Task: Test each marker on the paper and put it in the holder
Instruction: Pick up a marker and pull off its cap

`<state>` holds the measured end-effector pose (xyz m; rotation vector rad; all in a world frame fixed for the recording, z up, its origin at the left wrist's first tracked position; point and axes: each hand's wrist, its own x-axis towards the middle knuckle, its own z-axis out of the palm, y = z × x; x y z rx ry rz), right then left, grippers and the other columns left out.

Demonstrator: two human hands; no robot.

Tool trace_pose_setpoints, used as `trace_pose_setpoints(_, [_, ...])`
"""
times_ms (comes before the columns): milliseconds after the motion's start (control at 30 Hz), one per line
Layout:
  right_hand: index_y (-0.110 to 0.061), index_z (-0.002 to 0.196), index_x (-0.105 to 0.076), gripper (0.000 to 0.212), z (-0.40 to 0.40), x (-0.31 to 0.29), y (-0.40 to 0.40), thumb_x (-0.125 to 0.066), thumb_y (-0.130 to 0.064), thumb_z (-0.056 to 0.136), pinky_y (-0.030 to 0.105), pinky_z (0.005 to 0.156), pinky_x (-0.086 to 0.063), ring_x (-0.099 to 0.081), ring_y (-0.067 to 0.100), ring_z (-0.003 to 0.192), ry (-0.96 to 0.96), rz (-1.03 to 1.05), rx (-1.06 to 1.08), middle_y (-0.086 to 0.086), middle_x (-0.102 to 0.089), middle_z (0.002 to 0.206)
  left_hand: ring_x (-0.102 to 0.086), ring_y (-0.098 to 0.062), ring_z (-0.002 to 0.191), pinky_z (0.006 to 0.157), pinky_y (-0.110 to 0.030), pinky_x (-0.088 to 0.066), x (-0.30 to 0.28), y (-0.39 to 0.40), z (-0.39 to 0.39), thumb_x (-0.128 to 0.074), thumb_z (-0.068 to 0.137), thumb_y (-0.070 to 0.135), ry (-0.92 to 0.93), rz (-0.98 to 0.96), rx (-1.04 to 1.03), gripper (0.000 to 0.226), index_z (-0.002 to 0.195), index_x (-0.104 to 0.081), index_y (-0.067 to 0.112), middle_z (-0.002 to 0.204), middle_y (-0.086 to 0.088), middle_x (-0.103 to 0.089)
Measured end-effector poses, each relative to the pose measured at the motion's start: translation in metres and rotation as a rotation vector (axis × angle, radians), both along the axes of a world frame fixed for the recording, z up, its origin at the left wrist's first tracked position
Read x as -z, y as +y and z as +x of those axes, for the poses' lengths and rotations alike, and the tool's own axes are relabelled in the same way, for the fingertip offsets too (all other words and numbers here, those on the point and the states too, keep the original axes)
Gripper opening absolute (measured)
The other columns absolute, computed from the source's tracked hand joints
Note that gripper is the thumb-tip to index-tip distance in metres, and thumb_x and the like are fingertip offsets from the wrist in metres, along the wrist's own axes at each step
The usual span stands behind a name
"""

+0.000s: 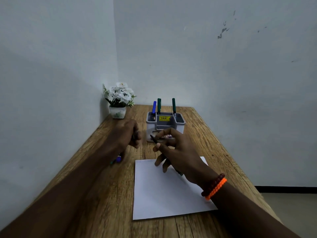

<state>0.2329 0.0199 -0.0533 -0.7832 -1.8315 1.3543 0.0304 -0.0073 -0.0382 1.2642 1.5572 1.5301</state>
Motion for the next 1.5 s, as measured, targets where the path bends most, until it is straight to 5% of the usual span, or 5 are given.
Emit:
trace_pose_setpoints(167, [0.002,0.121,-0.068,0.029,0.003,-0.003,0.002,-0.041,0.0,0.11,0.035,0.055,-0.063,-0.075,0.032,0.08,0.137,-0.151,-0.112,0.033,-0.068,0.11,-0.06,-0.011,0.067,0.064,-0.03,-0.047,0.0,0.0,-0.027,-0.059,0.096,0.022,0.586,-0.193,0.112,0.021,0.081,-0.071,0.017,0.074,0.001,-0.067])
trace_pose_setpoints(333, [0.003,0.129,-0.067,0.039,0.003,-0.002,0.006,-0.046,0.018,0.1,0.035,0.069,-0.065,-0.078,0.029,0.097,0.256,-0.243,-0.201,0.018,-0.076,0.108,-0.068,-0.005,0.079,0.07,-0.024,-0.052,-0.005,-0.004,-0.035,-0.085,0.078,0.039,0.786,-0.294,0.273,0.016,0.082,-0.076,0.026,0.084,0.01,-0.074])
trace_pose_setpoints(600, [-0.001,0.097,-0.071,0.027,-0.008,0.007,-0.001,-0.069,-0.027,0.101,0.031,0.052,-0.053,-0.061,0.022,0.056,0.103,-0.052,-0.049,0.011,-0.066,0.069,-0.072,-0.002,0.077,0.072,-0.025,-0.054,-0.008,-0.009,-0.035,-0.089,0.074,0.035,0.81,-0.352,0.358,0.016,0.082,-0.079,0.024,0.081,0.011,-0.077])
trace_pose_setpoints(867, [0.001,0.091,-0.07,0.007,-0.02,0.01,-0.005,-0.068,-0.005,0.094,0.028,0.047,-0.051,-0.062,0.02,0.053,-0.061,-0.051,-0.045,0.014,-0.069,0.07,-0.073,-0.01,0.083,0.085,-0.041,-0.061,-0.007,-0.008,-0.035,-0.091,0.07,0.033,0.856,-0.401,0.337,0.02,0.081,-0.079,0.023,0.082,0.01,-0.077])
trace_pose_setpoints(1500, [-0.009,0.095,-0.067,0.019,-0.036,0.017,-0.014,-0.08,-0.021,0.089,0.032,0.053,-0.054,-0.07,0.019,0.062,-0.168,-0.003,0.1,0.016,-0.08,0.085,-0.071,-0.008,0.086,0.078,-0.029,-0.058,-0.006,-0.006,-0.035,-0.089,0.074,0.026,0.867,-0.386,0.33,0.013,0.083,-0.08,0.025,0.089,0.009,-0.075])
